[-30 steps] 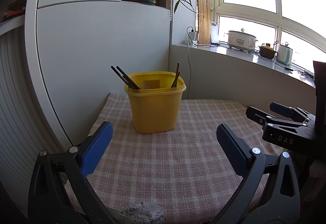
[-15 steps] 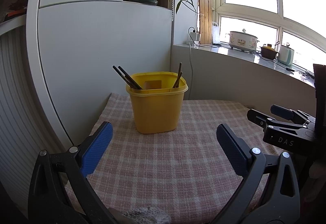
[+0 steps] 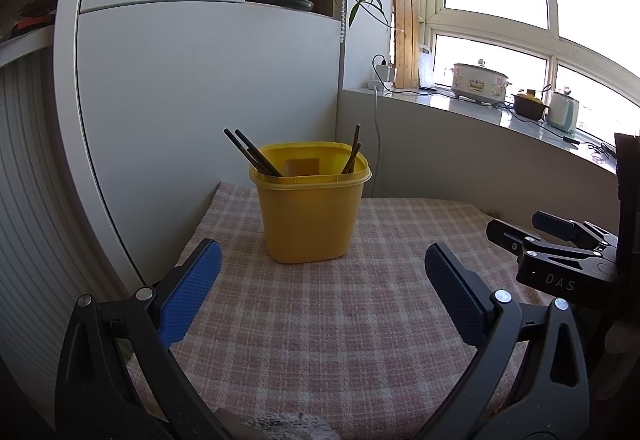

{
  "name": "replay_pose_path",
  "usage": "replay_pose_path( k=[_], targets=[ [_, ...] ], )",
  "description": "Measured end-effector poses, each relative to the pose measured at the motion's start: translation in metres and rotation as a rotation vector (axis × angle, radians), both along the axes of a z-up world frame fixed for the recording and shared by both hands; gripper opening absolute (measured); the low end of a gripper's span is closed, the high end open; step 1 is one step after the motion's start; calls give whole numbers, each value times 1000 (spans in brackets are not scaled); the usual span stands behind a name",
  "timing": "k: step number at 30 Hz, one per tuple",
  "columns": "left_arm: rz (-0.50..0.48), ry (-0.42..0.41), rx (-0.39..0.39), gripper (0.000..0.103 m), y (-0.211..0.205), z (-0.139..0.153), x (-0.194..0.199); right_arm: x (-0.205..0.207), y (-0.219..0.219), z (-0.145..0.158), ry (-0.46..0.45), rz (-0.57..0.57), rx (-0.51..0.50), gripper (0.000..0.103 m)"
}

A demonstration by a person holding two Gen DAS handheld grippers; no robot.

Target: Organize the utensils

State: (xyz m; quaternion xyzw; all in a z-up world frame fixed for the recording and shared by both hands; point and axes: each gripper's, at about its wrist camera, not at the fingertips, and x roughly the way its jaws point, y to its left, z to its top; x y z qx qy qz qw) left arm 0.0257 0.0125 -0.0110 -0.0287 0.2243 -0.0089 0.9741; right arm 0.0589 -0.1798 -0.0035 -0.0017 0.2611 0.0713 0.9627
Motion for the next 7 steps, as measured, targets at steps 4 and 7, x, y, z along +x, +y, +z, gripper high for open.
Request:
replay_pose_path(
  k=[4,7],
  targets=[
    [7,-2,2,103,-1,-1,-1,1,0,-1,3,-3,2,84],
    [6,0,0,103,-2,-1,-1,2,-1,-1,3,-4,0,84]
  ],
)
